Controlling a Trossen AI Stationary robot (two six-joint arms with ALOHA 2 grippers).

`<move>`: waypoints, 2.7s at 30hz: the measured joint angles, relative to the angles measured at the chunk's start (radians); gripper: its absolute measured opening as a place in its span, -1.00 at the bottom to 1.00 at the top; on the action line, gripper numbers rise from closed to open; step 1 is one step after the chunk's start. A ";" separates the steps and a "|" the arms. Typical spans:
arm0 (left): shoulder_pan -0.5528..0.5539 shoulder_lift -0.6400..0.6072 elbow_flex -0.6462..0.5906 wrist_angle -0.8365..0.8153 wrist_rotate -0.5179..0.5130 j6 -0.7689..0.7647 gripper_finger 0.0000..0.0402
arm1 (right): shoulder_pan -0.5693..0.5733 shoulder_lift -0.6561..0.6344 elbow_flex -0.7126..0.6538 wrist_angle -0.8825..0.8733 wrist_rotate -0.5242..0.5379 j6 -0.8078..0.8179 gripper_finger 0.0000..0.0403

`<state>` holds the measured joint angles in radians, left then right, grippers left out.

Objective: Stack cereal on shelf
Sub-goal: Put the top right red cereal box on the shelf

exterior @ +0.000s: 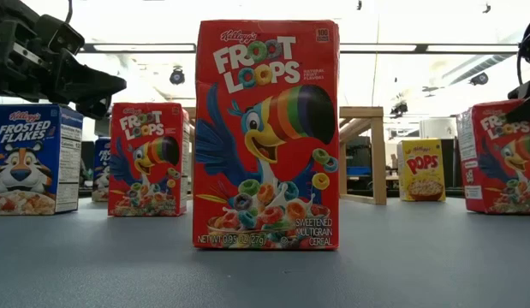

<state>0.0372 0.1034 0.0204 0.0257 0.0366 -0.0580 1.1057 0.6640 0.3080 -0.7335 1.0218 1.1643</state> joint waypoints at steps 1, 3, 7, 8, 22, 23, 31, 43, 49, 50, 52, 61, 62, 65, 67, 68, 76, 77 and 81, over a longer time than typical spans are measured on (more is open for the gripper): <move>0.000 0.000 0.000 0.000 0.000 0.000 -1.00 | 0.000 0.000 0.000 0.009 0.000 -0.008 -0.13; 0.000 0.000 0.000 0.000 0.000 0.000 -1.00 | 0.000 0.000 0.000 0.024 0.002 -0.030 -0.16; 0.000 0.000 0.000 0.000 0.000 0.000 -1.00 | 0.000 0.000 0.008 0.046 0.043 -0.078 -0.19; 0.000 0.000 0.000 0.000 0.000 0.000 -1.00 | 0.000 0.000 0.015 0.048 0.054 -0.088 -0.19; 0.000 0.000 0.000 0.000 0.000 0.000 -1.00 | 0.000 0.000 0.156 0.202 0.280 -0.438 -0.19; 0.000 0.000 0.000 0.000 0.000 0.000 -1.00 | 0.000 0.000 0.166 0.202 0.304 -0.451 -0.19; 0.000 0.000 0.000 0.000 0.000 0.000 -1.00 | -0.052 -0.002 0.216 0.201 0.395 -0.494 -0.16; 0.000 0.000 0.000 0.000 0.000 0.000 -1.00 | -0.224 0.029 0.222 0.371 0.332 -0.592 -0.16; 0.000 0.000 0.000 0.000 0.000 0.000 -1.00 | -0.338 0.099 0.222 0.678 0.158 -0.891 -0.16; 0.000 0.000 0.000 0.000 0.000 0.000 -1.00 | -0.359 0.113 0.222 0.746 0.110 -0.957 -0.16; 0.000 0.000 0.000 0.000 0.000 0.000 -1.00 | -0.409 0.140 0.222 0.892 -0.013 -1.090 -0.16; 0.000 0.000 0.000 0.000 0.000 0.000 -1.00 | -0.678 0.176 0.269 1.112 -0.521 -1.371 -0.16; 0.000 0.000 0.000 0.000 0.000 0.000 -1.00 | -0.719 0.176 0.272 1.107 -0.554 -1.373 -0.16; 0.000 0.000 0.000 0.000 0.000 0.000 -1.00 | -0.861 0.178 0.275 1.109 -0.665 -1.377 -0.16; 0.000 0.000 0.000 0.000 0.000 0.000 -1.00 | -0.970 0.178 0.279 1.120 -0.784 -1.385 -0.16; 0.000 0.000 0.000 0.000 0.000 0.000 -1.00 | -1.029 0.178 0.284 1.121 -0.853 -1.386 -0.16; 0.000 0.000 0.000 0.000 0.000 0.000 -1.00 | -1.458 0.211 0.334 1.120 -1.220 -1.379 -0.16; 0.000 0.000 0.000 0.000 0.000 0.000 -1.00 | -1.500 0.227 0.343 1.116 -1.247 -1.377 -0.16; 0.000 0.000 0.000 0.000 0.000 0.000 -1.00 | -1.641 0.303 0.403 1.059 -1.347 -1.385 -0.16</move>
<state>0.0369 0.1033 0.0201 0.0254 0.0367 -0.0579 -0.5353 0.9668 0.7107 0.3253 -0.3252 -0.2211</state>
